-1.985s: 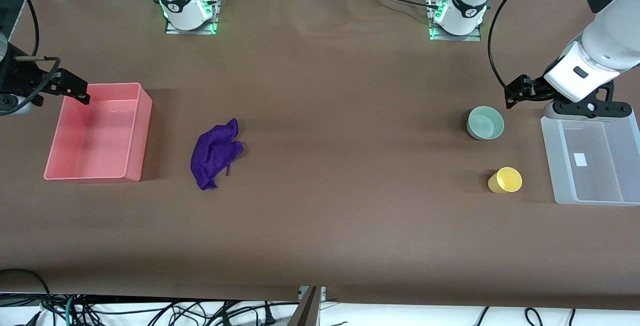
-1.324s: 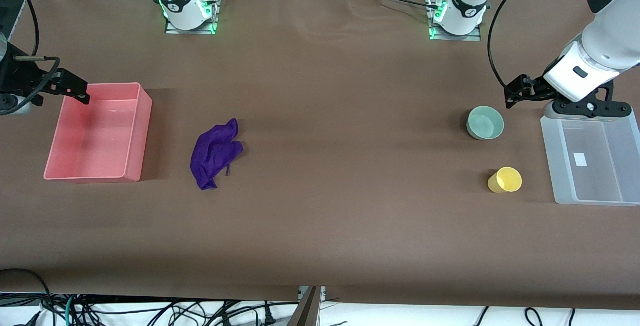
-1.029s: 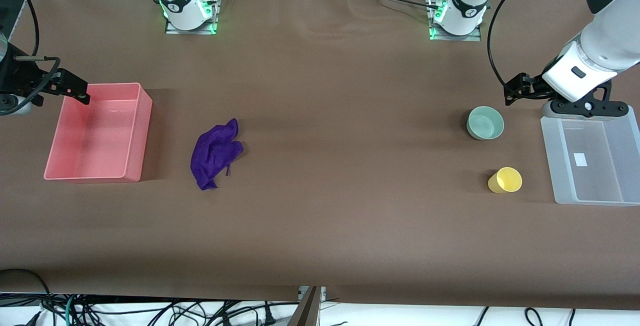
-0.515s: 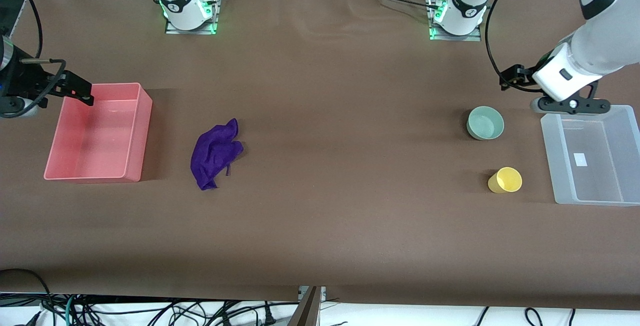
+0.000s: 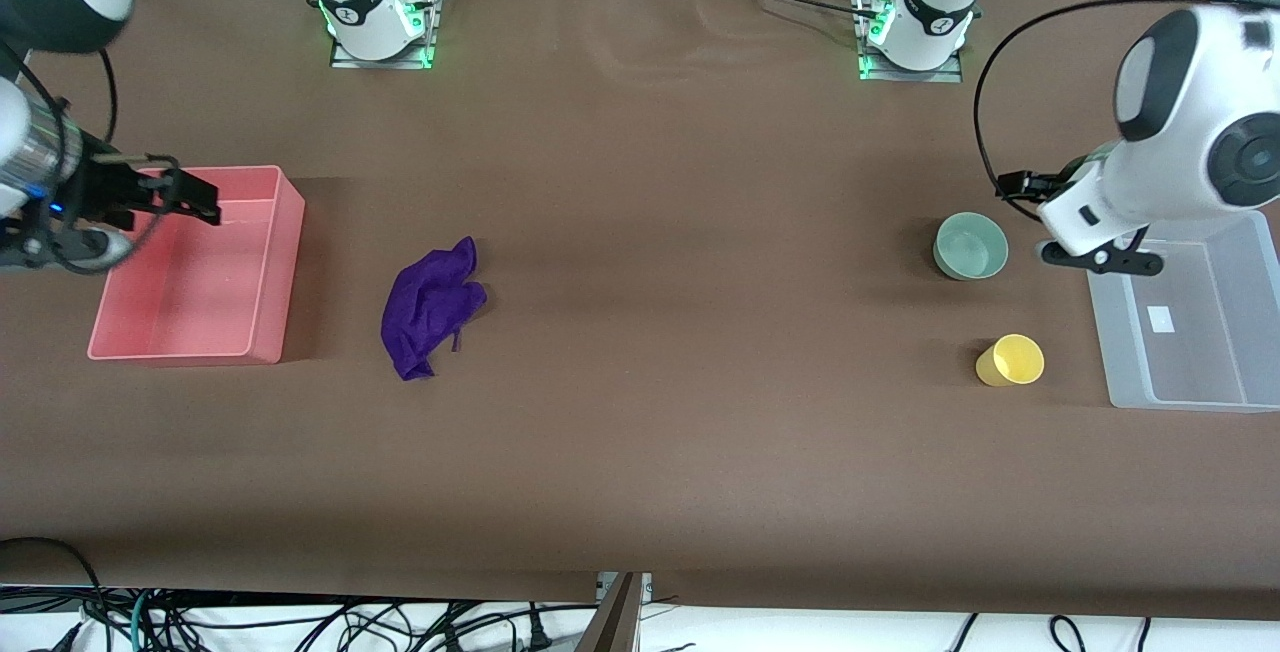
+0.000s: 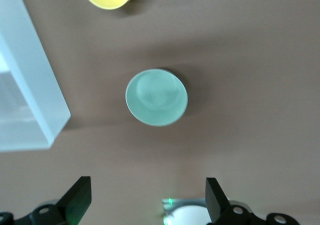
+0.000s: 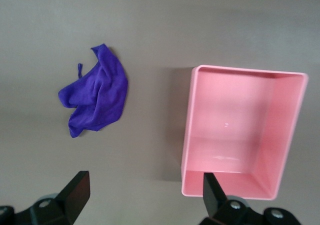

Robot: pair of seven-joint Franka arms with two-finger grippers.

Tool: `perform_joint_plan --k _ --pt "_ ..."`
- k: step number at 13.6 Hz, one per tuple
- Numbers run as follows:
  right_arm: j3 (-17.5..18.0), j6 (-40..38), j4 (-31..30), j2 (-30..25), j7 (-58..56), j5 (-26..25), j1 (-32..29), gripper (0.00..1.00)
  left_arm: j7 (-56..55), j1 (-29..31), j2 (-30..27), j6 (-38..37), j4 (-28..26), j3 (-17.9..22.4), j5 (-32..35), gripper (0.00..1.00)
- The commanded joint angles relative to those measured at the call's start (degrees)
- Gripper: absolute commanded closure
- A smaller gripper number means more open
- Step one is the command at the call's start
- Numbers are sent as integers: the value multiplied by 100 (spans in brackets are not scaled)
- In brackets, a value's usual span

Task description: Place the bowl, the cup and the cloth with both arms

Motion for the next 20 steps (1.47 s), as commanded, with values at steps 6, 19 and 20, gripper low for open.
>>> perform_joint_plan --k 6,19,20 --pt "727 3032 -2034 562 92 198 109 0 1248 856 149 3951 -2495 -14 138 0" --pt "719 5855 -3099 1810 988 198 672 0 1723 1375 732 4554 -2532 -49 -108 100" --pt "718 6076 -3222 1845 980 198 681 0 1723 1375 513 4326 -2515 -57 -108 100"
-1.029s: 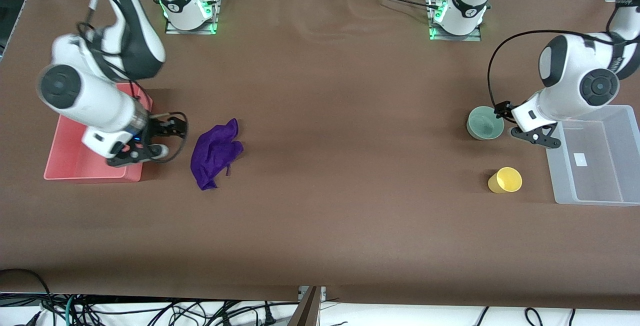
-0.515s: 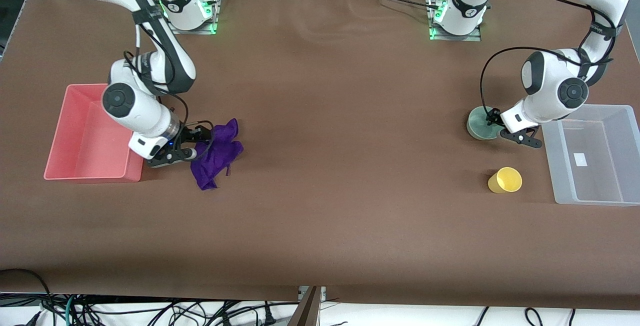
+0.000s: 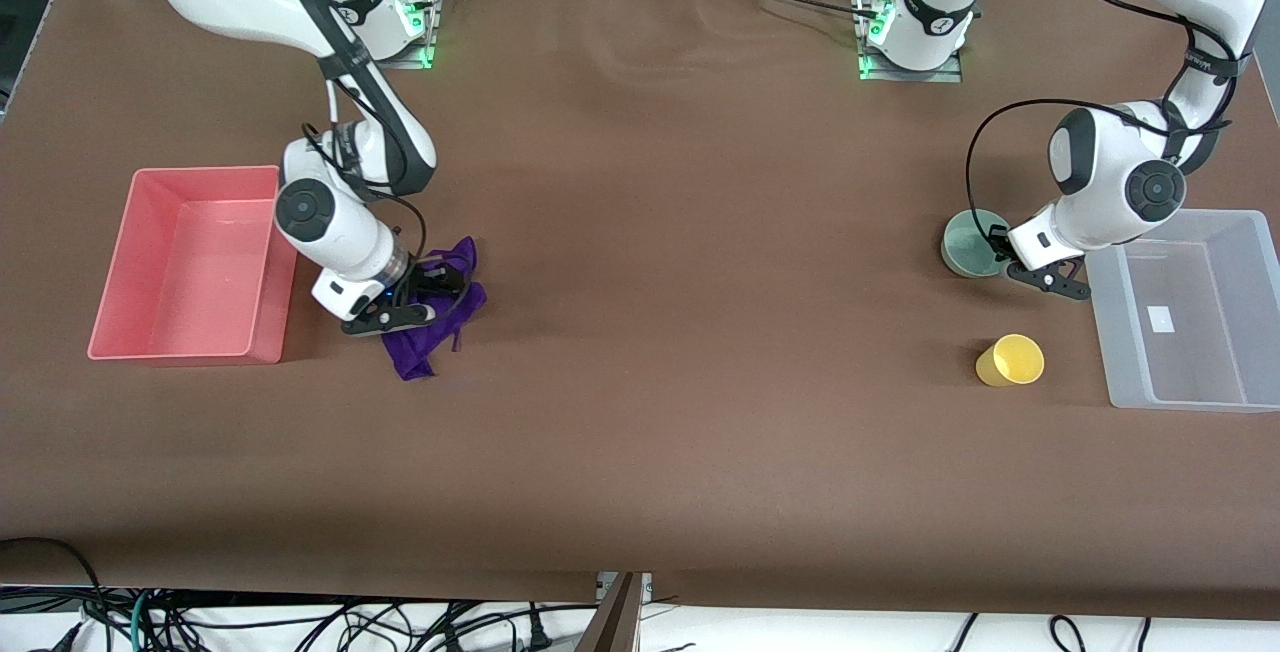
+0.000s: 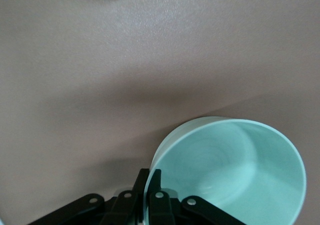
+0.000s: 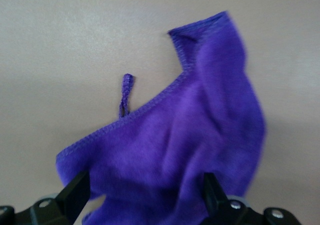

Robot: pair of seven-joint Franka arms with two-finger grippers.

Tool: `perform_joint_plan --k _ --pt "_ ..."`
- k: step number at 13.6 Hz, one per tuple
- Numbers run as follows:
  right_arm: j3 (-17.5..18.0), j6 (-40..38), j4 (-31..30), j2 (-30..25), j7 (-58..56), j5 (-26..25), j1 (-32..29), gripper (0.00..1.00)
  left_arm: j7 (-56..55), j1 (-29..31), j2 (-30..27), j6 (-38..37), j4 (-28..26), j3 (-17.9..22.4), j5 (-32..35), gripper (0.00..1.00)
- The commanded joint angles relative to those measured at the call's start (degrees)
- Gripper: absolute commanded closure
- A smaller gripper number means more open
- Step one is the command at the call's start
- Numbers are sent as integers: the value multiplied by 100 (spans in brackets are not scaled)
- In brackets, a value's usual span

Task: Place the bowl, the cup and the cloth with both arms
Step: 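Lift the cloth with the right gripper while the left gripper carries the bowl, then drop the cloth into the pink bin while the left gripper releases the bowl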

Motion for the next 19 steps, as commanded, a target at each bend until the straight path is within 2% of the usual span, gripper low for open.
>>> perform_joint_plan --k 1,2,4,6,8,11,13,15,17,19 --pt "-9 539 -278 127 59 55 64 10 129 43 -613 -760 162 -19 -76 100" --pt "-9 540 -279 136 33 55 55 35 234 61 -728 -1286 433 -11 -85 100" --pt "-9 479 -253 136 -38 55 55 100 742 332 -694 -2393 1353 7 -93 100" --pt "-18 138 -113 5 -38 55 46 100 1365 674 -484 -3003 2207 16 -76 100" --pt "-53 -642 246 -259 -90 -15 -41 100 2068 1104 -81 -3031 2884 33 -23 100" --pt "-114 -2748 1334 -567 -554 -16 -322 100 2939 1764 973 -3022 4097 25 -41 100" --pt "-473 -4304 2239 -629 -1107 -16 -349 100 3240 2090 1580 -2988 4687 16 -93 100" --pt "-947 -5458 2786 -725 -1880 -7 -349 100 3249 2187 2090 -2944 5048 16 -285 100" --pt "-1562 -6137 2964 -822 -2793 -50 -349 100 3249 2275 2443 -2646 5199 16 -505 100" --pt "-2177 -6263 2877 -840 -3655 -191 -358 100 3249 2284 2610 -2321 5147 25 -699 100"
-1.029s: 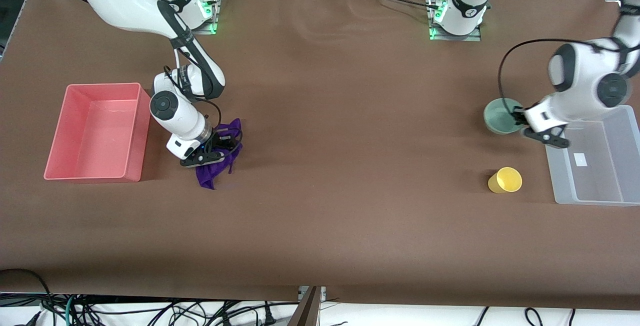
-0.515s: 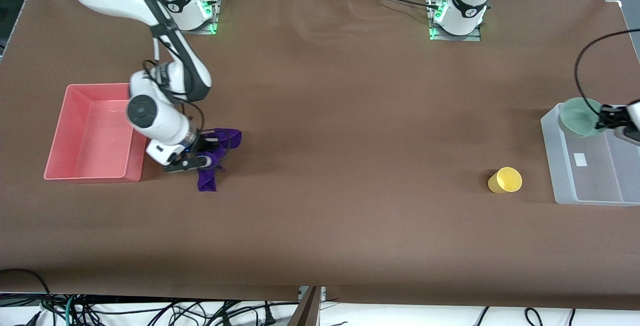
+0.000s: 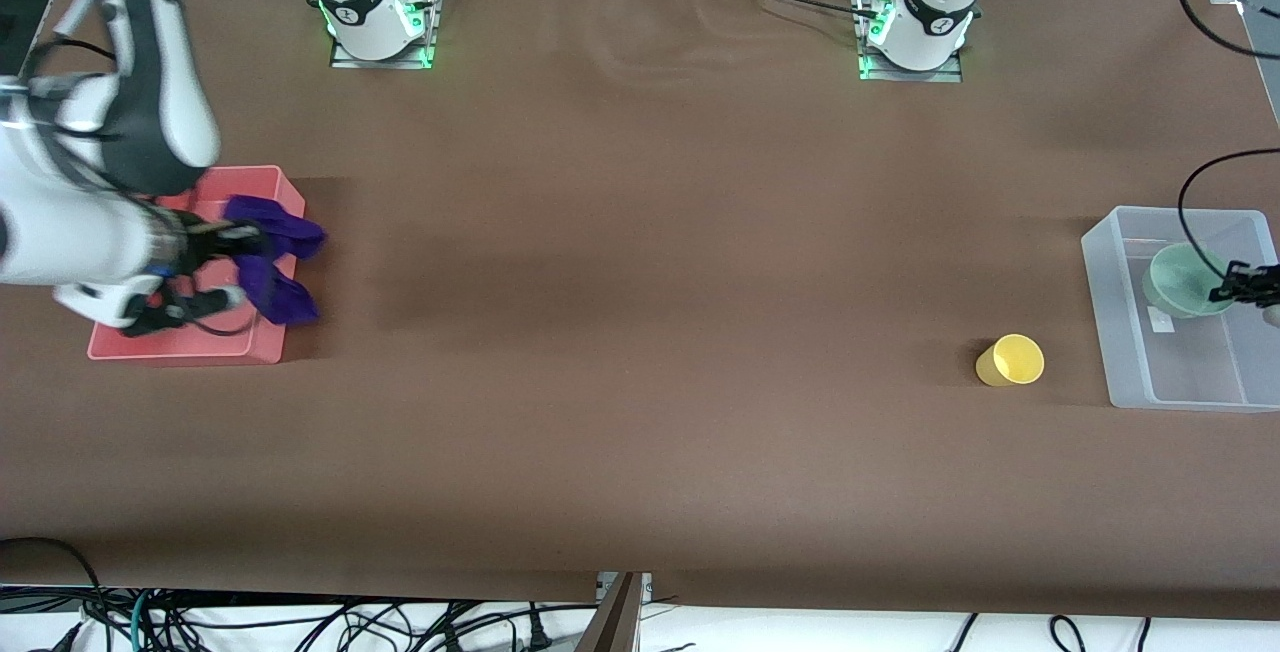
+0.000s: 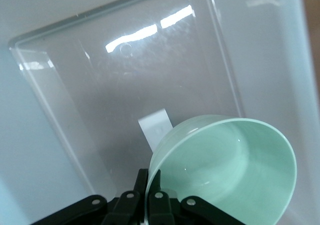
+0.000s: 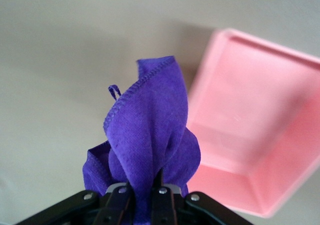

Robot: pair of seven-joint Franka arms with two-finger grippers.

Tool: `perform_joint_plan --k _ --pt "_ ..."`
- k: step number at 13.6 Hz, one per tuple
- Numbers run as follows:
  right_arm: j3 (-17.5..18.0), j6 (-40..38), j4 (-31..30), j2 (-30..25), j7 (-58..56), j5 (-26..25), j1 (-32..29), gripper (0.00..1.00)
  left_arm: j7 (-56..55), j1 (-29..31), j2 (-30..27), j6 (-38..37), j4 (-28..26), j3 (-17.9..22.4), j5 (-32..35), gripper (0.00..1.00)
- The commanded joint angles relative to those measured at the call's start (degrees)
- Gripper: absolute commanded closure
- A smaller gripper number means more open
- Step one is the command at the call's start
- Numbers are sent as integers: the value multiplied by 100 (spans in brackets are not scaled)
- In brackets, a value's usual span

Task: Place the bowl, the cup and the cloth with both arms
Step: 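Drop the cloth into the pink bin while the left gripper releases the bowl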

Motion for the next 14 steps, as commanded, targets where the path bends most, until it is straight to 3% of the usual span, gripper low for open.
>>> perform_joint_plan --k 1,2,3,5,7,9,11,14 --pt "-707 -126 -113 63 -1094 -111 -11 100 112 51 288 109 246 -50 -174 80" --pt "-876 -74 -254 98 -1280 -111 -81 100 112 51 280 109 272 -50 -208 18" --pt "-947 75 -412 107 -1326 -111 -177 100 112 51 237 83 281 -50 -191 0" --pt "-974 688 -877 107 -1535 -111 -370 100 85 42 18 -83 299 -85 -147 0" --pt "-1018 1103 -1133 124 -1703 -102 -476 100 -2 -115 -430 -705 334 -172 -191 0" --pt "-1053 1149 -1117 151 -1713 -85 -494 1 -500 -562 -843 -1059 334 -261 -208 0" --pt "-983 1035 -898 -33 -1652 12 -468 0 -1369 -1071 -950 -1279 334 -278 -217 0" --pt "-387 614 -319 -411 -1433 100 -442 0 -2443 -1669 -872 -1262 264 -384 -226 0"
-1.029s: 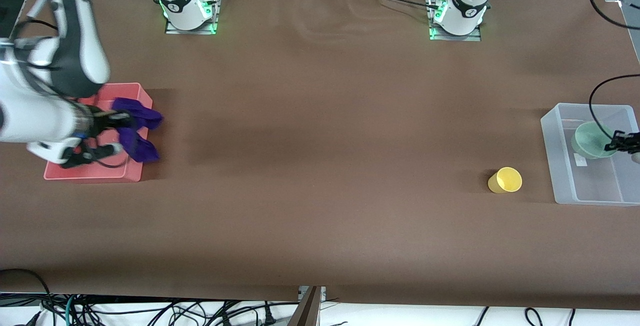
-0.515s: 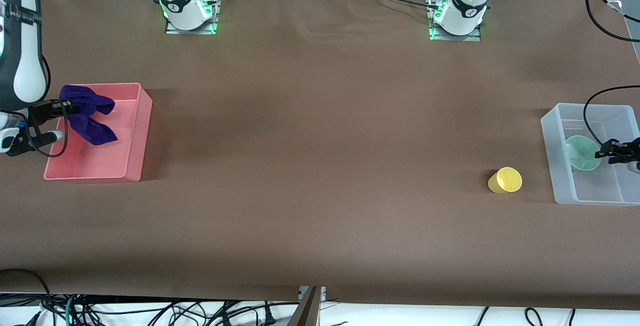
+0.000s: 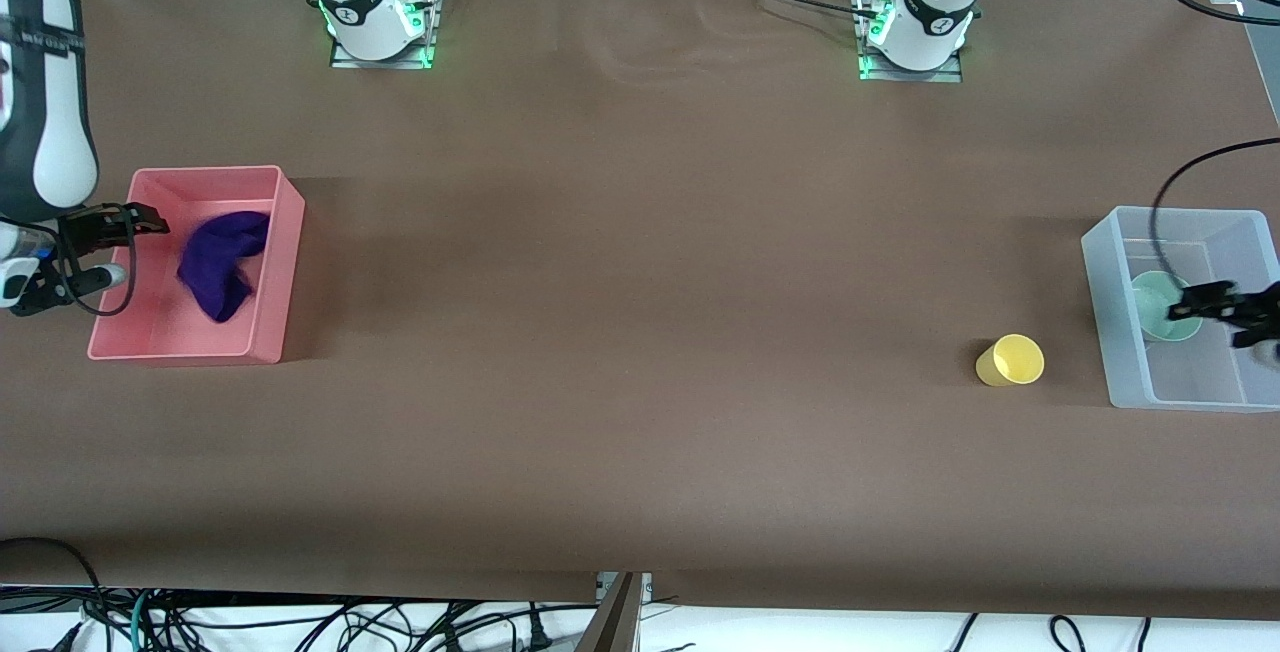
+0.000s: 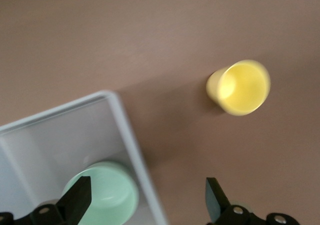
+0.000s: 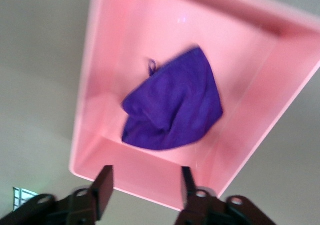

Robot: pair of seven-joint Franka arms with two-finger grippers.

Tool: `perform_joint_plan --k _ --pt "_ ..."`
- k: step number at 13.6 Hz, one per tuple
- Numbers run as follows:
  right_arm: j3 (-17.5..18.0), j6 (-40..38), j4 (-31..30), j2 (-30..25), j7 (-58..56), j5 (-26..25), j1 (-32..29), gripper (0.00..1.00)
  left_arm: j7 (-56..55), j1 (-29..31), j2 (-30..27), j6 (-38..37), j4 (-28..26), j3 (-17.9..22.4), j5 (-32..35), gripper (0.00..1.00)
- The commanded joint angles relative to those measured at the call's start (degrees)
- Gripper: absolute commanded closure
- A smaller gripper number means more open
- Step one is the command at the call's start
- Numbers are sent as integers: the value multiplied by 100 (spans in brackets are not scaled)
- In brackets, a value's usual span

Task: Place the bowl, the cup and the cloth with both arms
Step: 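Drop the cloth into the pink bin while the left gripper releases the bowl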

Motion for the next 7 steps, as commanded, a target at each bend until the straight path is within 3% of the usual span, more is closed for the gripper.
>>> perform_joint_plan --k 1,3,5,6,7 --pt "606 -587 483 -505 493 55 11 0 -806 -375 219 81 -158 22 -134 0" --pt "1133 -940 782 -716 1633 55 19 0 -1028 -534 544 483 -228 22 -239 0" --pt "1590 -1064 950 -997 1947 3 11 0 -924 -534 765 1106 -569 22 -240 7" --pt "1645 -995 1098 -1111 1964 -15 11 0 -923 -561 792 1483 -824 13 -248 22" --pt "1645 -968 1239 -1217 1990 -6 11 0 -941 -630 801 1800 -1018 13 -248 48"
